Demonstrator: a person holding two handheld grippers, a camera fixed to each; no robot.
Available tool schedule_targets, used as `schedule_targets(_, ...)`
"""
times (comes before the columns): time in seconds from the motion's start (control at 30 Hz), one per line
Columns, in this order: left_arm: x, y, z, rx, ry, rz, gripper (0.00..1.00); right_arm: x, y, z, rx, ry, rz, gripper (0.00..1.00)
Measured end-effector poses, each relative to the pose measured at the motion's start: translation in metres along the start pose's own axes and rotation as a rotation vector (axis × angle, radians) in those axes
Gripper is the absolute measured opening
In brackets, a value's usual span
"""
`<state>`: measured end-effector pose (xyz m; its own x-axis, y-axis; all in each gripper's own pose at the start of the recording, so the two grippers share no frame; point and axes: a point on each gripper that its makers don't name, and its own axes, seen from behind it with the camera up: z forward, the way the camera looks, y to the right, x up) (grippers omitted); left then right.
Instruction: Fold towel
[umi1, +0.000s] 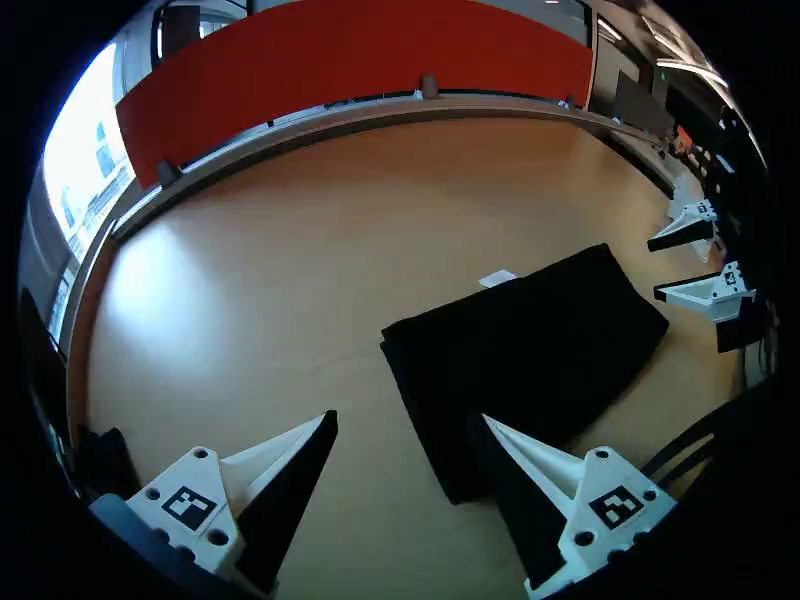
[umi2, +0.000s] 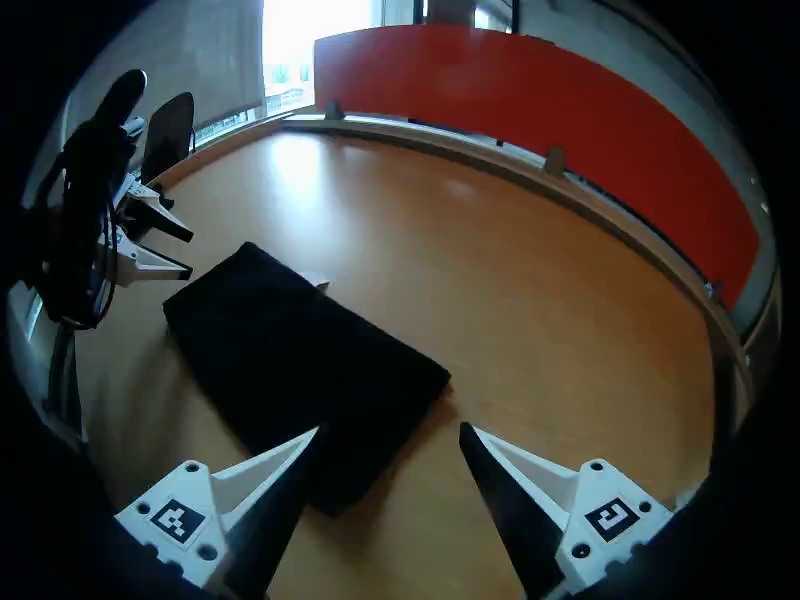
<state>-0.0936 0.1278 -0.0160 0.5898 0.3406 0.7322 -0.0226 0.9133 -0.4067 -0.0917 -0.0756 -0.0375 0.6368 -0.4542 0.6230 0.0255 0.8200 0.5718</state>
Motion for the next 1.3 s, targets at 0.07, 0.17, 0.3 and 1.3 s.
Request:
schedule_targets(0.07, -0.005, 0.002, -0.004, 0.0, -0.001, -0.01, 0.96, -0.005, -0.003, -0.004, -0.001, -0.001, 0.005, 0.99)
schedule_targets(0.17, -0.014, 0.005, -0.01, -0.001, -0.003, -0.024, 0.96, -0.012, -0.008, -0.011, -0.001, -0.003, 0.014, 0.99)
schedule_targets(0.3, -0.027, 0.01, -0.017, -0.002, -0.009, -0.042, 0.96, -0.021, -0.014, -0.018, 0.0, -0.005, 0.024, 0.99)
schedule_targets(1.3, -0.076, 0.011, -0.053, 0.059, 0.018, -0.155, 0.96, -0.043, -0.032, -0.025, 0.073, -0.015, -0.018, 0.96)
